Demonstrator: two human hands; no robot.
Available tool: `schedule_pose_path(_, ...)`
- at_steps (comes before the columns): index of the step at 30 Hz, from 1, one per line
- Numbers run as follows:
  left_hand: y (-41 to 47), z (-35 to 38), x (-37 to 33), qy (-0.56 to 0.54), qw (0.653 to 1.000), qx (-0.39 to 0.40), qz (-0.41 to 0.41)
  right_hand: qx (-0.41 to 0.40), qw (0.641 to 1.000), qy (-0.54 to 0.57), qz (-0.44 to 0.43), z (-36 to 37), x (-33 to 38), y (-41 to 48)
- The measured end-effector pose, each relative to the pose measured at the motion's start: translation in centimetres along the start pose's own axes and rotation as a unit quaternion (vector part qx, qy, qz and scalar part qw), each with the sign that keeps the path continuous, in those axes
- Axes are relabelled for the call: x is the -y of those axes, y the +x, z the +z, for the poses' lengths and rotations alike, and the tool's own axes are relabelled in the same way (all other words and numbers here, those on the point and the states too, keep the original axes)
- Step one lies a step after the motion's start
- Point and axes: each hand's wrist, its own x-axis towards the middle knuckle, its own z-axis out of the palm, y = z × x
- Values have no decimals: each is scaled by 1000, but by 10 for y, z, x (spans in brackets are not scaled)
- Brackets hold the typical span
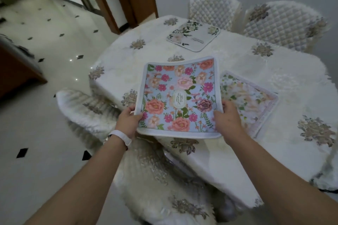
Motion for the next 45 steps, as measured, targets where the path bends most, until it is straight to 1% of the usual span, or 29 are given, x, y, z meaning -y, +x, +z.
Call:
schedule_pose_path(4, -16, -57, 4, -54, 998, -35, 10, 44, 998, -23, -44, 40, 24, -18)
schedule_pose_path(7, -17, -100, 12, -98, 994, -55, 2, 70, 994, -35, -80, 70, 44, -34)
schedule_pose_path(12, -7, -174, 27, -155, 986, -67, 4, 94, 989, -61, -100, 132, 74, -67)
schedule_pose_path(18, 20, -284, 28, -163, 986, -36, 30, 78, 991, -59, -91, 223, 99, -115)
schedule_pose_path(23, 46, -370, 35, -165, 985, -21, 48, 57, 992, -56, -100, 308, 113, -145)
schedule_pose_path(27, 56, -433, 41, -168, 984, -43, 52, 69, 992, -47, -98, 372, 124, -164)
schedule_pose_path(30, 55, -474, 43, -170, 981, -67, 58, 94, 986, -71, -114, 412, 134, -176)
schedule_pose_path(36, 59, -525, 54, -192, 974, -108, 61, 134, 979, -76, -132, 470, 154, -181)
schedule_pose_path(41, 79, -545, 52, -201, 971, -121, 56, 147, 980, -56, -120, 507, 163, -163)
schedule_pose_path(45, 117, -551, 42, -187, 973, -120, 62, 146, 982, -52, -109, 531, 166, -134)
